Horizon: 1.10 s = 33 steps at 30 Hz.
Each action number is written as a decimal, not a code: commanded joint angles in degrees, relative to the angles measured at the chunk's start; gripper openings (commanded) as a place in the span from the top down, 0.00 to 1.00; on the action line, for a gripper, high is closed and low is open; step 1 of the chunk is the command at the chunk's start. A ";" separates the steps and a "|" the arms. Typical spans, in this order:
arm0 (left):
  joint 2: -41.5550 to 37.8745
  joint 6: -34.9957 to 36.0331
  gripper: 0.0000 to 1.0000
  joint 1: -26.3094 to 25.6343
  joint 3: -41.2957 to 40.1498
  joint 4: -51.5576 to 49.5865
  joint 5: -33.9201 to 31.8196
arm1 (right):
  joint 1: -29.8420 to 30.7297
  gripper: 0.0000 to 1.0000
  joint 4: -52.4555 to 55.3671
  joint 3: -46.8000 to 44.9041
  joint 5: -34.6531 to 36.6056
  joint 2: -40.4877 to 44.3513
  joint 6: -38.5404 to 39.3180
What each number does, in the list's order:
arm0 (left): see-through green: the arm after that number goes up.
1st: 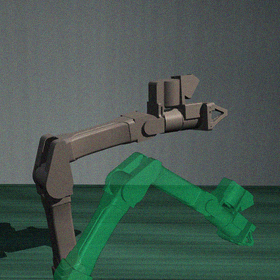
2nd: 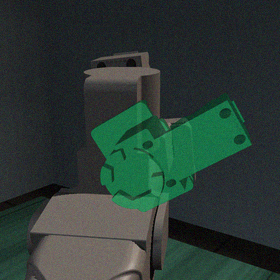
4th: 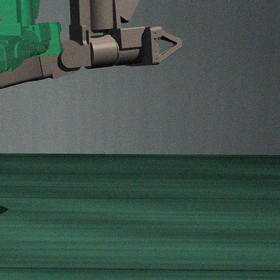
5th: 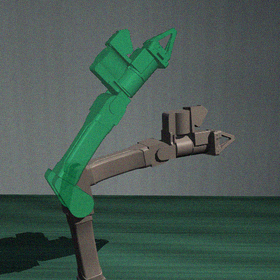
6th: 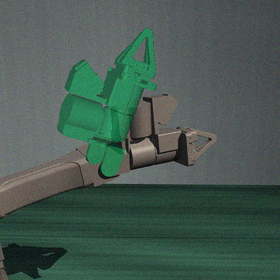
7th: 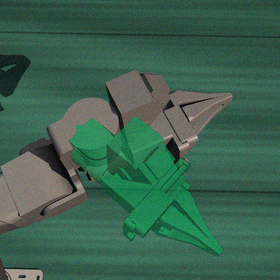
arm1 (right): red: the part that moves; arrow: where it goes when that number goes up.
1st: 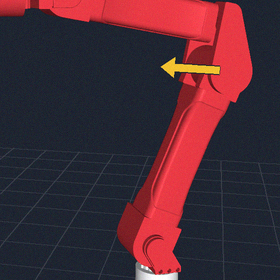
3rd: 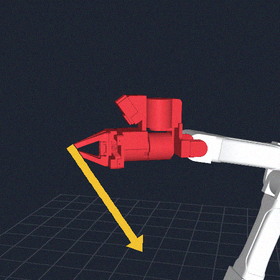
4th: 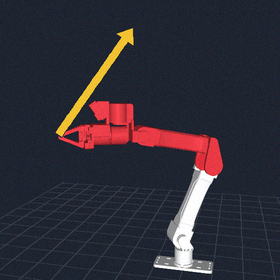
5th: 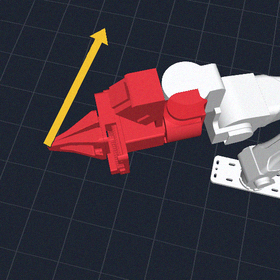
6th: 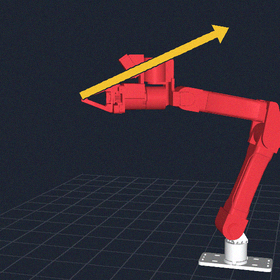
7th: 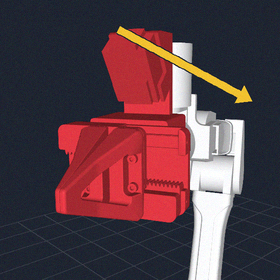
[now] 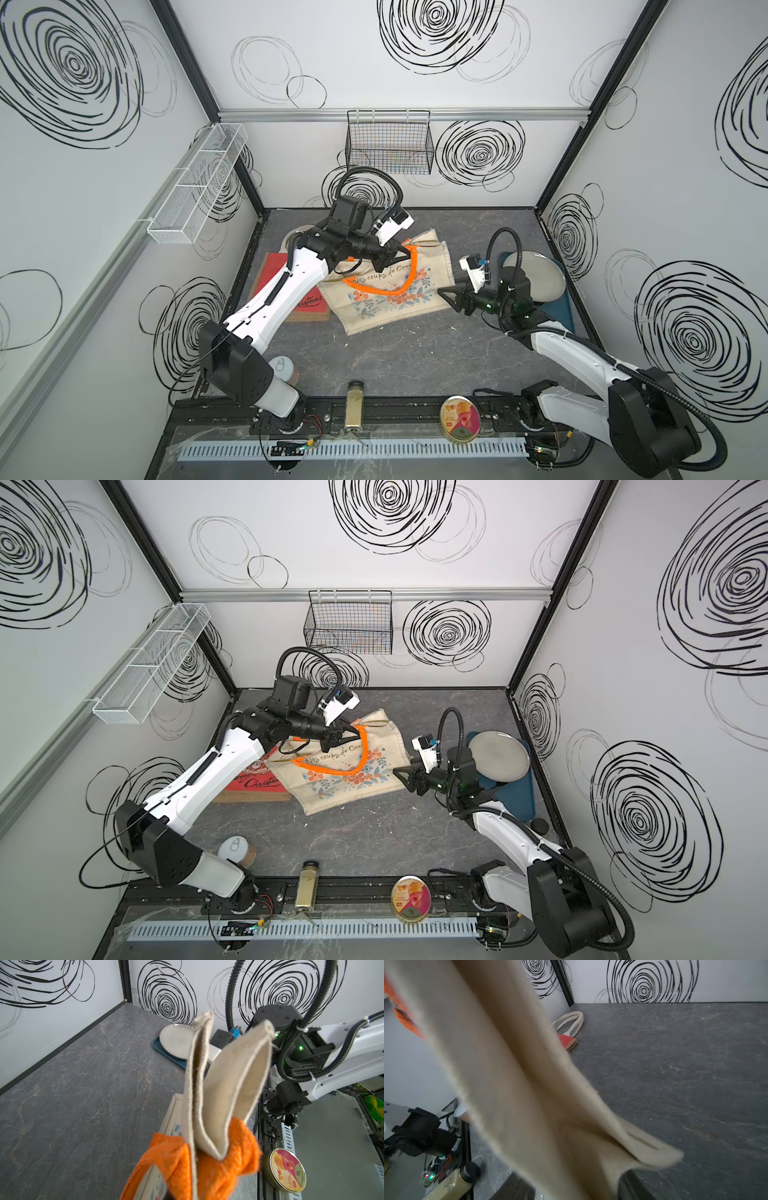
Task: Put away the canvas bag
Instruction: Press the canvas bag at the center of the board.
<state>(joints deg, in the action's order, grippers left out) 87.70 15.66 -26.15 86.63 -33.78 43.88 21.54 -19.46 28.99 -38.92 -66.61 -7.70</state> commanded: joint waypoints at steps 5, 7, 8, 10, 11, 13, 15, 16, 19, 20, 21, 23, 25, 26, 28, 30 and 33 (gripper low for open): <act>-0.17 1.46 1.00 -0.57 1.32 1.77 1.64 | 5.22 0.55 -2.19 1.24 -5.91 -2.83 3.25; -0.08 1.59 1.00 -0.59 1.17 1.76 1.50 | 5.38 0.56 -3.29 1.46 -5.55 -2.43 2.27; -0.16 1.45 1.00 -0.50 1.11 1.94 1.22 | 5.36 0.56 -2.65 1.80 -4.56 -2.26 1.60; -0.41 1.14 1.00 -0.35 0.72 2.41 1.21 | 5.19 0.53 -2.60 1.24 -3.25 -2.05 1.20; -0.60 0.84 1.00 -0.27 0.50 2.98 1.21 | 5.03 0.51 -3.38 0.38 -3.02 -1.87 1.15; -0.62 0.71 1.00 0.04 0.21 3.26 1.12 | 4.83 0.51 -4.97 -1.37 -3.28 -1.26 0.46; -0.34 1.01 1.00 0.19 0.25 2.90 1.31 | 4.59 0.47 -4.70 -2.23 -3.61 -0.49 -0.24; -0.34 1.00 1.00 0.20 0.25 2.85 1.66 | 4.52 0.43 -3.49 -2.18 -3.33 -0.14 -0.31; -0.84 1.73 1.00 0.54 0.16 2.85 4.25 | 3.71 0.24 0.63 -2.92 0.55 0.41 -0.83; -1.10 2.74 1.00 0.84 0.12 2.32 5.99 | 3.06 0.22 0.83 -3.78 1.17 0.47 -1.32; -1.28 3.81 1.00 1.16 0.20 1.54 7.28 | 2.26 0.21 0.42 -4.74 1.18 0.51 -2.16; -1.45 6.19 1.00 1.45 0.29 -0.10 8.37 | 0.87 0.20 -1.05 -6.64 -1.11 0.60 -5.06; -1.39 6.82 1.00 1.41 0.29 -0.40 8.55 | 1.30 0.19 -1.92 -7.37 -1.59 0.54 -6.85; -1.26 6.59 1.00 1.44 0.29 -0.08 8.67 | 2.09 0.19 -2.03 -7.54 -1.39 0.32 -7.06; -0.88 6.18 1.00 1.45 0.53 0.45 9.51 | 3.50 0.20 -2.60 -7.46 -1.25 -0.54 -7.20; -0.71 5.44 1.00 1.45 0.47 1.32 10.31 | 4.74 0.22 -4.61 -7.38 -1.91 -1.92 -7.07; -0.02 6.60 1.00 0.86 0.83 -0.40 10.84 | 6.11 0.34 -8.02 -5.74 -3.69 -3.33 -6.73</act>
<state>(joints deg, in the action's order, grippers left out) 87.77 20.23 -25.28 86.56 -36.27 50.28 26.46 -23.09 21.61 -40.16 -68.97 -13.89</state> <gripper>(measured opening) 0.092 0.683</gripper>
